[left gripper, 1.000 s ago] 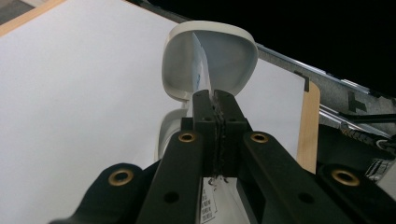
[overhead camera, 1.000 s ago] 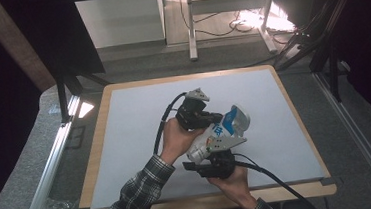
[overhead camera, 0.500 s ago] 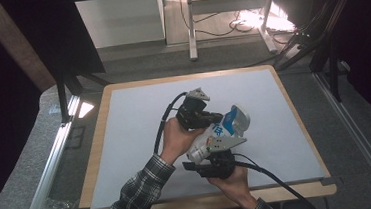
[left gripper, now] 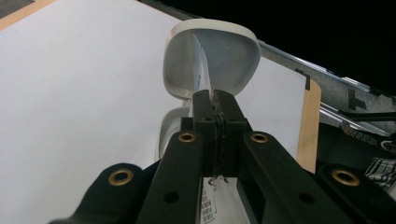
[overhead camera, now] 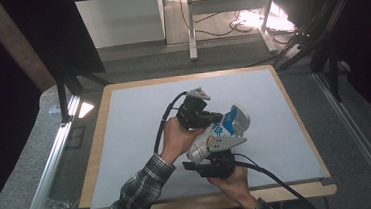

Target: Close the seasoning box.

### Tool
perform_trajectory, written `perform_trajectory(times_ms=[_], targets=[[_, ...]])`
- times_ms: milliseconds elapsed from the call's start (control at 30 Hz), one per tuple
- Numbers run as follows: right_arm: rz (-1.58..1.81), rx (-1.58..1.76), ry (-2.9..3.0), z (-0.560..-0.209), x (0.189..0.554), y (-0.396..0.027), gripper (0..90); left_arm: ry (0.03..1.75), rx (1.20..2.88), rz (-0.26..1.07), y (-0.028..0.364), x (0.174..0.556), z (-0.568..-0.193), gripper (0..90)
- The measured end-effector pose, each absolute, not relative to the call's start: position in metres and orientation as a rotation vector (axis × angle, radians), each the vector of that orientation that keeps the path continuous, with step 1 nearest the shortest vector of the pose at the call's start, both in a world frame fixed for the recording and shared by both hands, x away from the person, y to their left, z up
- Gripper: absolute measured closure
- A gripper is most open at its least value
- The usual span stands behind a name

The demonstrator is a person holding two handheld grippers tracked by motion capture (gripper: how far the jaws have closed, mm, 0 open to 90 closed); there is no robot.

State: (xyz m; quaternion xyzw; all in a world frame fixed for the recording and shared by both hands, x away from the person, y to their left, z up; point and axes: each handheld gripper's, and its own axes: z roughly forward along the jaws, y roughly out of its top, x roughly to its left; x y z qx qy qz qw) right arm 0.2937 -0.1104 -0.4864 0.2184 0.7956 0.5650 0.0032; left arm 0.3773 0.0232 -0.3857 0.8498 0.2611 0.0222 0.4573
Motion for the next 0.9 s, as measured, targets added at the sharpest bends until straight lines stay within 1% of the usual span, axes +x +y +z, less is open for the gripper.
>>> perform_trajectory(times_ms=[900], targets=[[1.779,0.673,2.487,-0.4851,0.2939,-0.1098,59.7,0.651,2.1,0.042,0.022,0.3787,-0.385,88.7]])
